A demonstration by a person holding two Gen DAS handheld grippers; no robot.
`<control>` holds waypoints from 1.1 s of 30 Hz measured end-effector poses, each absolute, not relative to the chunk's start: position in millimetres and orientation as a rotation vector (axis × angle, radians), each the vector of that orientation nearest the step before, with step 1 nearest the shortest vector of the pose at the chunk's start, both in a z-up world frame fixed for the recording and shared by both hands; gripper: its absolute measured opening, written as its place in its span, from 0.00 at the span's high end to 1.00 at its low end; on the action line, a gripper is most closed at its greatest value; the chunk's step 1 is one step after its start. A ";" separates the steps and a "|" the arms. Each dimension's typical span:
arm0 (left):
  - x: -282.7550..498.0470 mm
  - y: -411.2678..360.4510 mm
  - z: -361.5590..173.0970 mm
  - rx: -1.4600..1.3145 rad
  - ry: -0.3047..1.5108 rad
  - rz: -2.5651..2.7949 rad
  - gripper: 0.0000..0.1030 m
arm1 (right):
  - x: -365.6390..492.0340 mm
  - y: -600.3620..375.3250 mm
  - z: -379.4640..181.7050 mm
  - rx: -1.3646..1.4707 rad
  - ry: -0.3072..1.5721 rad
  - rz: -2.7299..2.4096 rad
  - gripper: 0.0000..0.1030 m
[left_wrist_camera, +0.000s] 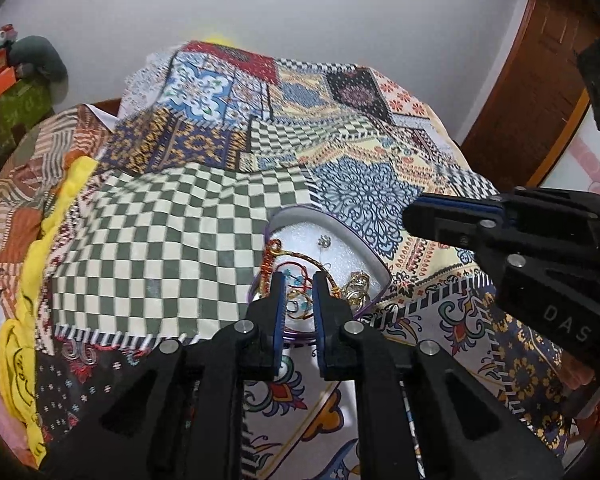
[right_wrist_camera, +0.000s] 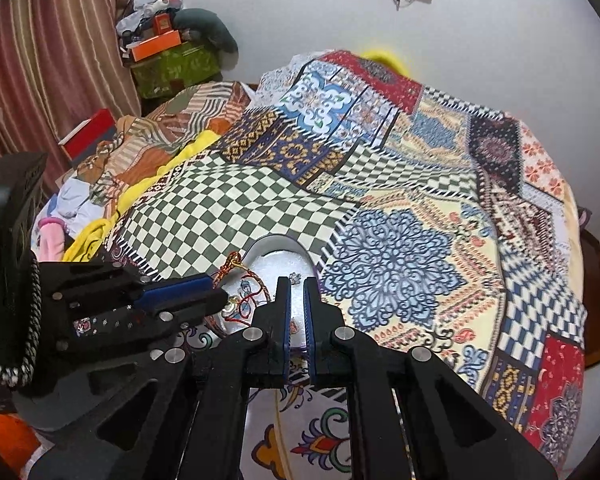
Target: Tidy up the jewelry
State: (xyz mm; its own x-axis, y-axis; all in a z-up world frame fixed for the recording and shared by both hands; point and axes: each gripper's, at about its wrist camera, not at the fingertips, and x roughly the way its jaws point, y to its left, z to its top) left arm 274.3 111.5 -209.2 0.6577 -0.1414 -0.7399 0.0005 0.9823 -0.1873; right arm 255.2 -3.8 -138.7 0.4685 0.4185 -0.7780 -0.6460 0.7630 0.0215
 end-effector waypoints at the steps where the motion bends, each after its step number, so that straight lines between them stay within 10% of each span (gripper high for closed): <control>1: 271.7 112.4 -205.6 -0.171 0.840 -0.068 0.85 | 252.9 -5.0 -135.8 -0.297 0.851 0.658 0.92; 8: 243.9 118.3 -165.5 -0.148 0.737 -0.007 0.70 | 231.0 -20.9 -104.0 -0.271 0.748 0.624 0.62; 24: 120.2 87.4 -21.9 -0.093 0.354 0.002 0.62 | 118.1 -86.1 25.5 -0.077 0.345 0.576 0.62; 29: 69.2 68.6 8.6 -0.054 0.212 0.019 0.42 | 69.2 -107.0 54.3 -0.024 0.217 0.559 0.61; 33: 39.2 56.2 18.1 -0.035 0.142 0.040 0.24 | 46.6 -111.6 57.6 -0.001 0.155 0.530 0.38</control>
